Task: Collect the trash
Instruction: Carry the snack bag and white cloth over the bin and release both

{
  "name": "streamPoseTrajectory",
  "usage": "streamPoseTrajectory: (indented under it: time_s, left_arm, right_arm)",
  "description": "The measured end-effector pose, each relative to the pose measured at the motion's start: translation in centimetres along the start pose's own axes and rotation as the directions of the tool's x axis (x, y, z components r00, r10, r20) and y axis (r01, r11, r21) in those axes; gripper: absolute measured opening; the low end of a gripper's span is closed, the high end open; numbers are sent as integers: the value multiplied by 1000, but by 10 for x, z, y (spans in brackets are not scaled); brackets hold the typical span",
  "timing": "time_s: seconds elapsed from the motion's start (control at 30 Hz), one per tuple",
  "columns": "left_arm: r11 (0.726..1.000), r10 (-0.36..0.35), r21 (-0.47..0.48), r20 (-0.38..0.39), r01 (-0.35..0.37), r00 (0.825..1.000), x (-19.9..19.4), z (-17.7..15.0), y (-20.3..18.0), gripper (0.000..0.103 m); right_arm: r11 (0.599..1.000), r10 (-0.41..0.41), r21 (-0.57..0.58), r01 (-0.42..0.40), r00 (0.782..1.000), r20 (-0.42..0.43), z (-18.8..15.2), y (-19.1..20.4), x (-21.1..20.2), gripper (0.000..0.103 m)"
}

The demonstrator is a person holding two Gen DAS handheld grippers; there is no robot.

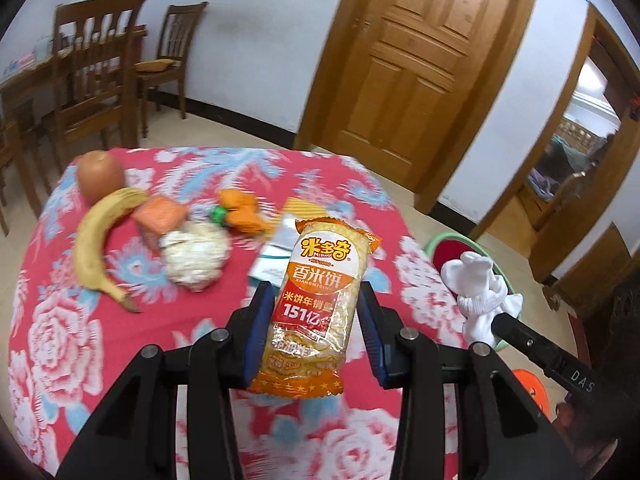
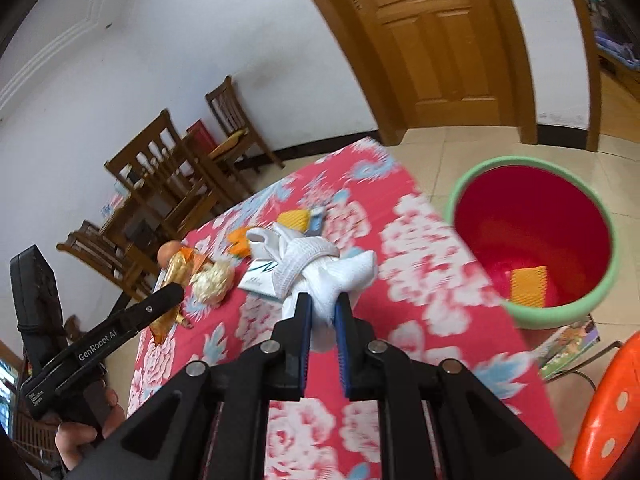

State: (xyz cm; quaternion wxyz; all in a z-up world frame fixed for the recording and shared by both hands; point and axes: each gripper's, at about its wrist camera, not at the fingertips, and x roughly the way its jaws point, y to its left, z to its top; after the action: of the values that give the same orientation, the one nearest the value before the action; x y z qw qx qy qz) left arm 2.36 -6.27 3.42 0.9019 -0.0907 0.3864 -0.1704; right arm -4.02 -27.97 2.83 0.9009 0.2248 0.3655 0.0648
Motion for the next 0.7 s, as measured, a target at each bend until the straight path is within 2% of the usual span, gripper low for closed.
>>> streamPoseTrajectory:
  time_s: [0.37, 0.7]
  left_arm:
    - [993, -75, 81, -79, 82, 994, 40, 4, -73, 43]
    - [978, -104, 164, -137, 126, 985, 74, 5, -131, 43]
  right_arm:
    - [994, -84, 70, 79, 994, 68, 19, -67, -31, 13]
    - [975, -169, 157, 154, 982, 87, 32, -131, -42, 13]
